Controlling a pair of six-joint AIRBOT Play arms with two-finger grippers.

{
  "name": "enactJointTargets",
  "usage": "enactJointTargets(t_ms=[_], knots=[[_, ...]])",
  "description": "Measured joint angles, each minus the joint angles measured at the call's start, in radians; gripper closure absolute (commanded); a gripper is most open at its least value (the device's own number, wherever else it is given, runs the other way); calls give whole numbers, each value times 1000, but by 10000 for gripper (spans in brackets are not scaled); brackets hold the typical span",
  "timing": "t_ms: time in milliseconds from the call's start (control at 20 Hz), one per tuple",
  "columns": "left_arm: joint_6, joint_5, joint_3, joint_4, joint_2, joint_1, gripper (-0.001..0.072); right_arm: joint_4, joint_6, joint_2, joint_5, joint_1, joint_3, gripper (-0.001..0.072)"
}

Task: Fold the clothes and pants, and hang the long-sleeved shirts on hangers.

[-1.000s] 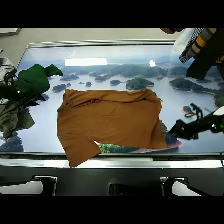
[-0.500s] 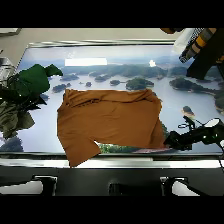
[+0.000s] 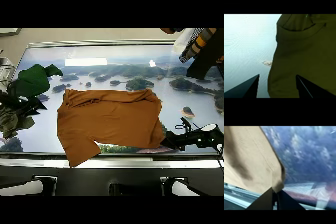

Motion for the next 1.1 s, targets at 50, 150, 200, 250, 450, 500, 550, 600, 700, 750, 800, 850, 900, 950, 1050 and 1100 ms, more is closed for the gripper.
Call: enactJointTargets(t_ms=[50,150,200,250,450,500,550,600,700,750,800,850,900,950,1050,1100], knots=[[24,17,-51,-21,18,16,169,5,-4,0,-1,0,-1,682],[77,44,-154,-69,46,42,169,13,-8,3,-4,0,-2,682],[100,53,-202,-88,54,51,169,16,-11,6,-6,0,-3,682],[122,62,-250,-100,60,59,169,21,-11,11,-11,0,-3,682],[191,112,-385,-145,71,71,170,45,-15,37,-2,0,-3,682],[204,119,-406,-155,71,72,170,52,-15,43,0,0,-3,682],[218,124,-425,-164,71,73,170,55,-15,47,3,0,-3,682],[227,128,-442,-170,71,74,170,58,-15,50,3,0,-3,682],[244,134,-472,-184,71,75,170,68,-14,54,5,0,-3,682],[250,135,-485,-189,71,75,170,75,-14,55,5,0,-3,682],[257,135,-499,-200,71,75,170,82,-14,56,5,0,-3,682],[264,135,-510,-213,71,75,173,84,-14,56,5,0,-3,683],[269,134,-522,-223,70,75,173,89,-14,57,5,0,-3,683],[272,132,-530,-230,69,75,195,91,-14,57,7,0,-3,683],[278,136,-542,-232,63,72,284,95,-14,57,11,0,-3,683],[280,138,-545,-233,60,68,379,97,-14,57,13,0,-3,683]])
